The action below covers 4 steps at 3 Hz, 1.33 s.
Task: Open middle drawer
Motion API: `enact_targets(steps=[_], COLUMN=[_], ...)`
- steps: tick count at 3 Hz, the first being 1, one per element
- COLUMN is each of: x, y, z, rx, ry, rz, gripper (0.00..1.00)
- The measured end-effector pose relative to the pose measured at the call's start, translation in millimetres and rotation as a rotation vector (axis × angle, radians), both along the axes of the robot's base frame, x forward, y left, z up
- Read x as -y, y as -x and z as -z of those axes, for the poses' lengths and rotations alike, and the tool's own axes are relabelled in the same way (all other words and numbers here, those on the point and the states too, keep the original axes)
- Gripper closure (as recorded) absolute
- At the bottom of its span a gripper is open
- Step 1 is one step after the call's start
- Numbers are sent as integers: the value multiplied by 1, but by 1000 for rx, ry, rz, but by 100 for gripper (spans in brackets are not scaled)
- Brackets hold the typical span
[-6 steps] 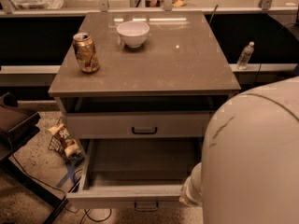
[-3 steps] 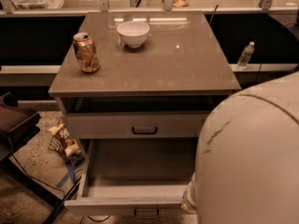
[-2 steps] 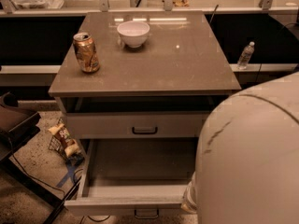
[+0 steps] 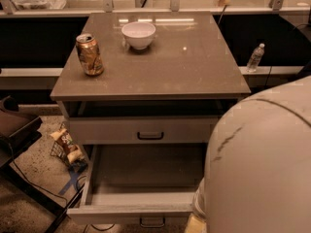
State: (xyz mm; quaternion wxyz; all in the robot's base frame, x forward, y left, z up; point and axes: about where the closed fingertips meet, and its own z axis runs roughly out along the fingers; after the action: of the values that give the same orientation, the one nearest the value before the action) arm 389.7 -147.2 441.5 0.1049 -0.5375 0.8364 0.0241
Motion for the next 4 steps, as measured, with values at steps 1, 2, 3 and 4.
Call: enact_targets(steps=[1,2,3,4], x=[0,-1,19,37], y=[0,-1,7,11], z=[0,-13,-38,-47], rx=[0,7,39,64], ry=[0,25,76,156], rz=[0,-2,60,48], gripper=[0,0,13,36])
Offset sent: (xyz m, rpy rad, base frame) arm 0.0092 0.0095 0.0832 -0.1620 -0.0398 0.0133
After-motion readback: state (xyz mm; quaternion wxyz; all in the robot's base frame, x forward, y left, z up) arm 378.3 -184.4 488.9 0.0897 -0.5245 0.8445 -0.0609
